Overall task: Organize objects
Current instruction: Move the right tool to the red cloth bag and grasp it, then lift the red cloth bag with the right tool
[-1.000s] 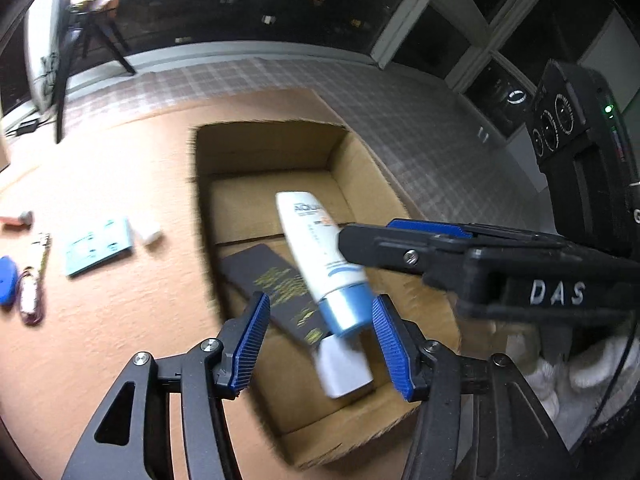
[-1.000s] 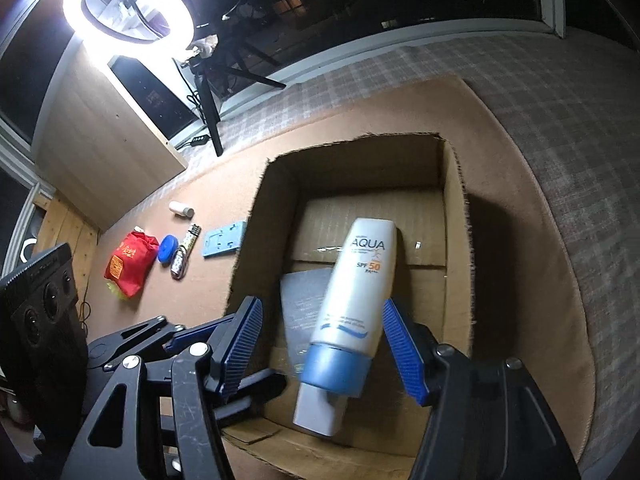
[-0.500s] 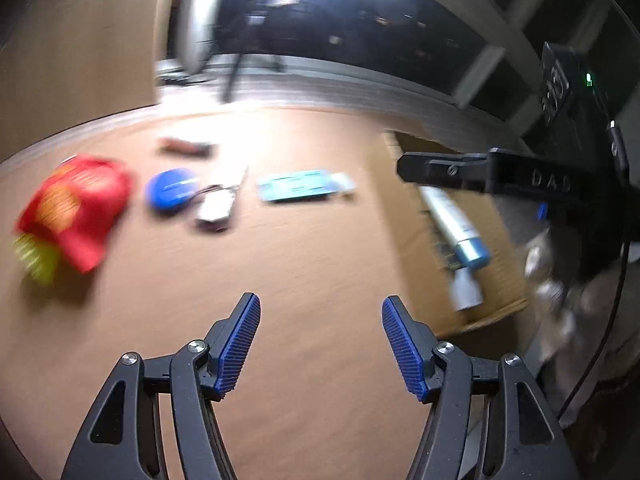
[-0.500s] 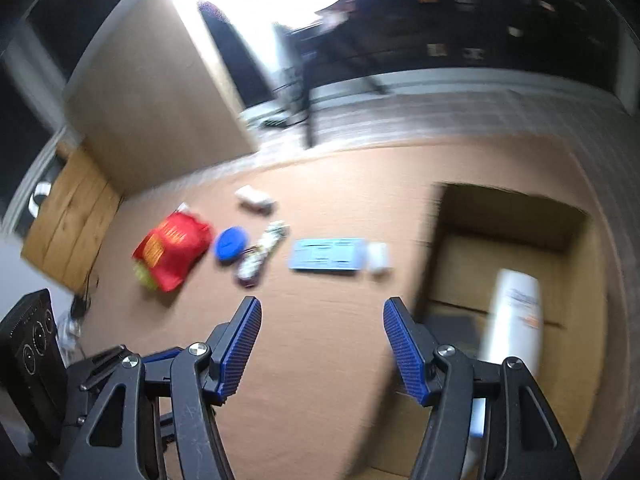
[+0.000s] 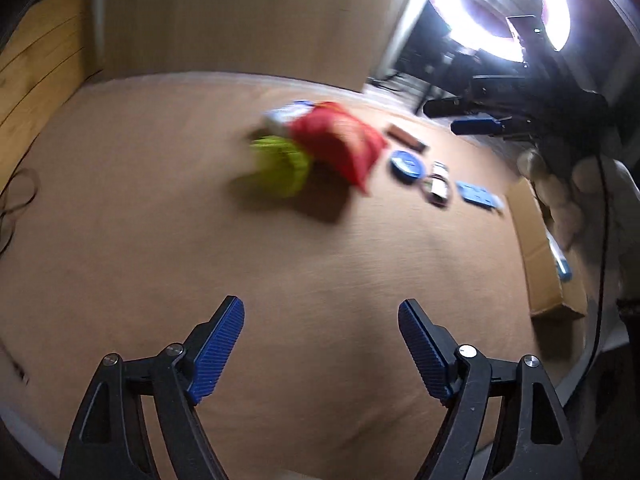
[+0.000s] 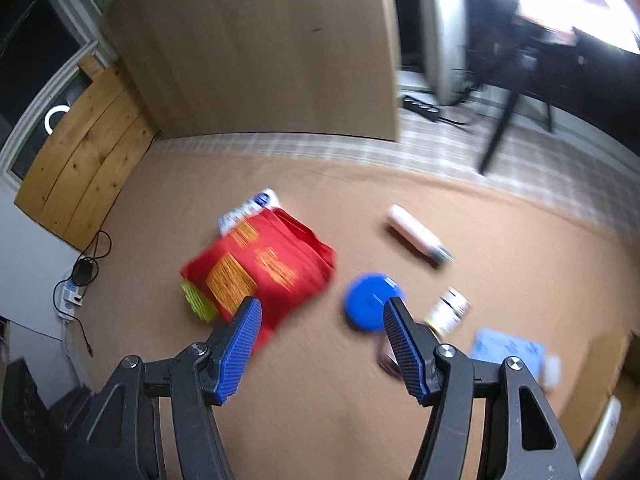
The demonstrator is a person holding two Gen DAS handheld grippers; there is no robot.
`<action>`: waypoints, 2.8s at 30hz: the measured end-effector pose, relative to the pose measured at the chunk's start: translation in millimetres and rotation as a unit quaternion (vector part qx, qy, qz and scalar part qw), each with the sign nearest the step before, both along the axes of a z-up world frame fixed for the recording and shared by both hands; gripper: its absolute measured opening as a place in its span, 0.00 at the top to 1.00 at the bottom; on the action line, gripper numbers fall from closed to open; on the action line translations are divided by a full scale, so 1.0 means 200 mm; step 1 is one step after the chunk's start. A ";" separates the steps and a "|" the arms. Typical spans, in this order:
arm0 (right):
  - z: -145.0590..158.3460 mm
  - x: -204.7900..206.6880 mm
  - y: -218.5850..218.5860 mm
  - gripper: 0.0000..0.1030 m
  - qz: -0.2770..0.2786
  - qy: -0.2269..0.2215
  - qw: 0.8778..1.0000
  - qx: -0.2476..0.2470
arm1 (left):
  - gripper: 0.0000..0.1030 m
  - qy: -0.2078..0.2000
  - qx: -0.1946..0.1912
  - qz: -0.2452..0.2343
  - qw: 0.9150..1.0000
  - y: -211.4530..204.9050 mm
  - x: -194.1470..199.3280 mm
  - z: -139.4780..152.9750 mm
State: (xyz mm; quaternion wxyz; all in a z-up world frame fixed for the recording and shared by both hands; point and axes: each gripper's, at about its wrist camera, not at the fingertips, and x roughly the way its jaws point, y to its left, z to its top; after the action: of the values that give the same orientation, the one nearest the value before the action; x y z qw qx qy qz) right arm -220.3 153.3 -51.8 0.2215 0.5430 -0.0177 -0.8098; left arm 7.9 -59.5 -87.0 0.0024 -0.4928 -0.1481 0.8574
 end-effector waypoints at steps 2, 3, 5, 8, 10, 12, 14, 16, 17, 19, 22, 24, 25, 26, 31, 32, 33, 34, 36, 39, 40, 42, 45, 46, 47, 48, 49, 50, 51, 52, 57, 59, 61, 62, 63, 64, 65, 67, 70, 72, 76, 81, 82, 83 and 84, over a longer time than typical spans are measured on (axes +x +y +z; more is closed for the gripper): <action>-0.02 -0.06 -0.10 0.42 0.008 -0.003 1.000 0.002 | 0.20 -0.003 0.000 0.016 1.000 -0.09 0.04 -0.01; -0.03 -0.09 -0.15 0.42 0.010 -0.002 1.000 0.006 | 0.20 -0.004 0.001 0.026 1.000 -0.14 0.07 -0.01; -0.06 -0.14 -0.23 0.42 0.016 -0.006 1.000 0.012 | 0.20 -0.004 0.002 0.038 0.999 -0.21 0.11 -0.02; -0.10 -0.20 -0.35 0.42 0.024 -0.013 1.000 0.015 | 0.20 -0.008 0.004 0.055 0.998 -0.30 0.15 -0.04; -0.13 -0.23 -0.42 0.42 0.029 -0.014 0.999 0.025 | 0.20 -0.010 0.006 0.063 0.998 -0.32 0.16 -0.06; -0.16 -0.27 -0.47 0.42 0.030 -0.018 0.999 0.029 | 0.20 -0.011 0.008 0.069 0.998 -0.33 0.17 -0.07; -0.19 -0.30 -0.51 0.42 0.031 -0.022 0.999 0.033 | 0.20 -0.013 0.010 0.072 0.997 -0.33 0.17 -0.08; -0.22 -0.33 -0.54 0.42 0.035 -0.029 0.998 0.040 | 0.20 -0.016 0.012 0.074 0.997 -0.34 0.19 -0.09; -0.23 -0.34 -0.55 0.42 0.036 -0.032 0.998 0.044 | 0.20 -0.017 0.012 0.073 0.997 -0.34 0.20 -0.09; -0.27 -0.36 -0.57 0.42 0.037 -0.042 0.997 0.055 | 0.20 -0.020 0.012 0.072 0.997 -0.34 0.20 -0.11; -0.31 -0.35 -0.56 0.42 0.037 -0.065 0.996 0.054 | 0.20 -0.021 0.013 0.071 0.997 -0.32 0.20 -0.11; -0.33 -0.34 -0.52 0.42 0.034 -0.081 0.995 0.038 | 0.20 -0.019 0.015 0.070 0.997 -0.32 0.20 -0.12; -0.33 -0.33 -0.50 0.42 0.033 -0.087 0.995 0.030 | 0.20 -0.019 0.017 0.069 0.997 -0.32 0.19 -0.12; -0.34 -0.32 -0.48 0.42 0.031 -0.094 0.995 0.022 | 0.20 -0.019 0.018 0.068 0.997 -0.31 0.18 -0.12; -0.36 -0.22 -0.38 0.42 0.024 -0.107 0.994 -0.001 | 0.20 -0.016 0.019 0.051 0.998 -0.24 0.15 -0.10; -0.36 -0.19 -0.35 0.42 0.025 -0.109 0.994 -0.003 | 0.20 -0.016 0.019 0.047 0.999 -0.23 0.14 -0.10; -0.36 -0.16 -0.33 0.43 0.028 -0.110 0.994 -0.005 | 0.20 -0.016 0.019 0.041 0.999 -0.20 0.13 -0.10; -0.37 -0.12 -0.32 0.43 0.031 -0.112 0.993 -0.006 | 0.20 -0.018 0.019 0.037 0.999 -0.19 0.12 -0.10; -0.38 -0.06 -0.29 0.43 0.036 -0.113 0.993 -0.007 | 0.20 -0.018 0.021 0.030 0.999 -0.15 0.10 -0.10; -0.38 0.04 -0.23 0.43 0.035 -0.119 0.992 -0.023 | 0.20 -0.017 0.023 0.021 0.999 -0.11 0.08 -0.10; -0.39 0.07 -0.22 0.43 0.035 -0.120 0.992 -0.026 | 0.20 -0.017 0.023 0.019 0.999 -0.09 0.07 -0.10; -0.39 0.13 -0.21 0.44 0.041 -0.117 0.992 -0.023 | 0.20 -0.017 0.025 0.016 0.999 -0.07 0.06 -0.10; -0.39 0.25 -0.21 0.44 0.057 -0.115 0.992 -0.018 | 0.20 -0.017 0.027 0.008 0.999 -0.02 0.03 -0.11; -0.39 0.27 -0.20 0.44 0.057 -0.118 0.991 -0.020 | 0.20 -0.017 0.027 0.005 0.999 -0.01 0.03 -0.11; -0.39 0.31 -0.20 0.44 0.055 -0.123 0.991 -0.024 | 0.20 -0.018 0.027 0.001 0.999 0.00 0.02 -0.11; -0.39 0.35 -0.19 0.44 0.053 -0.129 0.990 -0.031 | 0.20 -0.020 0.028 -0.002 0.999 0.01 0.01 -0.12; -0.39 0.39 -0.17 0.44 0.050 -0.136 0.989 -0.040 | 0.20 -0.021 0.029 -0.005 0.999 0.02 0.00 -0.13; -0.39 0.41 -0.16 0.44 0.047 -0.139 0.988 -0.047 | 0.19 -0.023 0.029 -0.008 0.999 0.03 0.00 -0.14; -0.38 0.44 -0.14 0.44 0.041 -0.141 0.988 -0.055 | 0.19 -0.027 0.028 -0.010 0.999 0.04 -0.02 -0.15; -0.37 0.45 -0.12 0.44 0.032 -0.138 0.988 -0.063 | 0.18 -0.029 0.028 -0.013 0.999 0.05 -0.03 -0.15; -0.31 0.50 0.02 0.44 0.008 -0.120 0.989 -0.090 | 0.18 -0.039 0.040 -0.030 0.998 0.13 -0.08 -0.19; -0.31 0.51 0.04 0.44 0.012 -0.125 0.988 -0.094 | 0.18 -0.044 0.055 -0.036 0.997 0.16 -0.12 -0.21; -0.31 0.51 0.04 0.44 0.020 -0.127 0.987 -0.098 | 0.18 -0.048 0.066 -0.041 0.996 0.19 -0.14 -0.23; -0.31 0.52 0.04 0.44 0.022 -0.127 0.987 -0.099 | 0.18 -0.049 0.072 -0.044 0.995 0.21 -0.16 -0.23; -0.31 0.52 0.03 0.44 0.025 -0.129 0.986 -0.101 | 0.18 -0.050 0.075 -0.046 0.995 0.22 -0.16 -0.24; -0.31 0.52 0.03 0.44 0.027 -0.131 0.986 -0.102 | 0.18 -0.050 0.079 -0.048 0.994 0.23 -0.17 -0.24; -0.31 0.52 0.03 0.44 0.027 -0.132 0.985 -0.104 | 0.18 -0.050 0.081 -0.050 0.994 0.24 -0.18 -0.24; -0.31 0.53 0.02 0.44 0.028 -0.134 0.985 -0.105 | 0.18 -0.050 0.081 -0.055 0.994 0.26 -0.21 -0.25; -0.29 0.53 0.08 0.44 0.001 -0.111 0.990 -0.091 | 0.18 -0.052 0.080 -0.053 0.994 0.27 -0.25 -0.26; -0.28 0.52 0.14 0.44 -0.010 -0.111 0.989 -0.101 | 0.19 -0.051 0.083 -0.054 0.994 0.28 -0.28 -0.26; -0.31 0.53 0.15 0.43 0.003 -0.133 0.984 -0.117 | 0.19 -0.052 0.083 -0.063 0.993 0.31 -0.31 -0.27; -0.35 0.55 0.10 0.43 0.007 -0.142 0.982 -0.123 | 0.25 -0.059 0.090 -0.080 0.991 0.35 -0.32 -0.29; -0.36 0.55 0.10 0.43 0.004 -0.141 0.982 -0.123 | 0.26 -0.059 0.088 -0.082 0.991 0.36 -0.32 -0.29; -0.36 0.55 0.10 0.44 0.003 -0.141 0.982 -0.126 | 0.26 -0.058 0.085 -0.083 0.991 0.36 -0.32 -0.29; -0.36 0.55 0.10 0.44 0.004 -0.140 0.982 -0.129 | 0.26 -0.057 0.085 -0.084 0.991 0.37 -0.32 -0.29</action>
State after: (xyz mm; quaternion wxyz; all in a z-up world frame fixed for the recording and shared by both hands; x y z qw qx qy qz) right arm -110.1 172.4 -124.3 0.2877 0.6182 -0.1507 -0.7158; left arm -56.9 14.2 -145.2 0.1078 -0.5499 -0.1779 0.8090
